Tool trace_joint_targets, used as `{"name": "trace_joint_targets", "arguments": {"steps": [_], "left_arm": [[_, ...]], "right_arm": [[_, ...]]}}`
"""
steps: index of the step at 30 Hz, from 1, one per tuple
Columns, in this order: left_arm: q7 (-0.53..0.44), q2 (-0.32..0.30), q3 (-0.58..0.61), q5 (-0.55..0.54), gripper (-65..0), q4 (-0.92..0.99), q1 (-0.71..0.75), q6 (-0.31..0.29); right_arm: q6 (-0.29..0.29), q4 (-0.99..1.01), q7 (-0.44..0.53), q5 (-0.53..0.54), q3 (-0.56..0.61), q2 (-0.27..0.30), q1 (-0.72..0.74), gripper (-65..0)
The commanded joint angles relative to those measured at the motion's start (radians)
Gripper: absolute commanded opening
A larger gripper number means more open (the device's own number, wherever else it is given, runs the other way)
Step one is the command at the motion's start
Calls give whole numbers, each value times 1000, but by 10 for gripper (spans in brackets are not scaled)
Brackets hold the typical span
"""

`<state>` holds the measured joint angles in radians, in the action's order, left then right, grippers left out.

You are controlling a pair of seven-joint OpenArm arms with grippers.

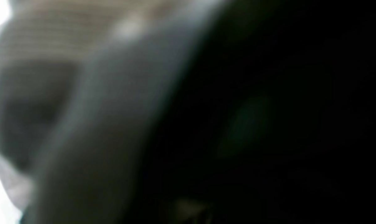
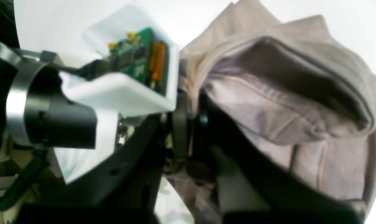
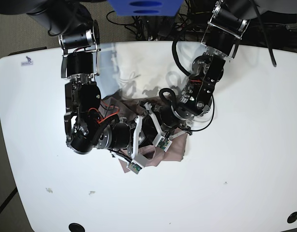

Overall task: Fold the T-shirt properly
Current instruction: 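Lift and fold the held end with the right gripper toward the left gripper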

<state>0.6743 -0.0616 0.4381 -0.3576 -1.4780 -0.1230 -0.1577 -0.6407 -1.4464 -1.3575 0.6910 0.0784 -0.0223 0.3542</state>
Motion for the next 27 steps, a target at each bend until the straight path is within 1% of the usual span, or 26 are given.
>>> {"name": "trace_joint_targets", "arguments": {"steps": [1, 2, 5, 6, 9, 12, 19, 27], "left_arm": [[-3, 6, -12, 1, -604, -57, -13, 40], [-3, 6, -22, -1, -582, -66, -13, 60], [-3, 6, -40, -5, -533, -89, -11, 83], [-3, 6, -46, -5, -515, -99, -11, 85], [0, 6, -61, -5, -492, -115, -10, 89], [0, 6, -77, -7, -493, -117, -2, 89], [0, 4, -161, -7, -492, -198, 32, 89], [-1, 18, -236, -10, -492, -277, 53, 89]], "right_arm": [[-5, -20, 29, 49, 2, -8, 27, -650], [-5, -20, 29, 49, 1, -8, 29, -650], [-5, -20, 29, 49, 1, -8, 42, -650], [-5, -18, 29, 49, 1, -8, 45, -650], [-5, -20, 28, 49, 1, -8, 47, -650], [-5, -21, 25, 49, 1, -8, 47, -650], [-5, -21, 23, 51, -1, -8, 47, -650], [-5, -21, 23, 51, -1, -8, 47, -650]]}}
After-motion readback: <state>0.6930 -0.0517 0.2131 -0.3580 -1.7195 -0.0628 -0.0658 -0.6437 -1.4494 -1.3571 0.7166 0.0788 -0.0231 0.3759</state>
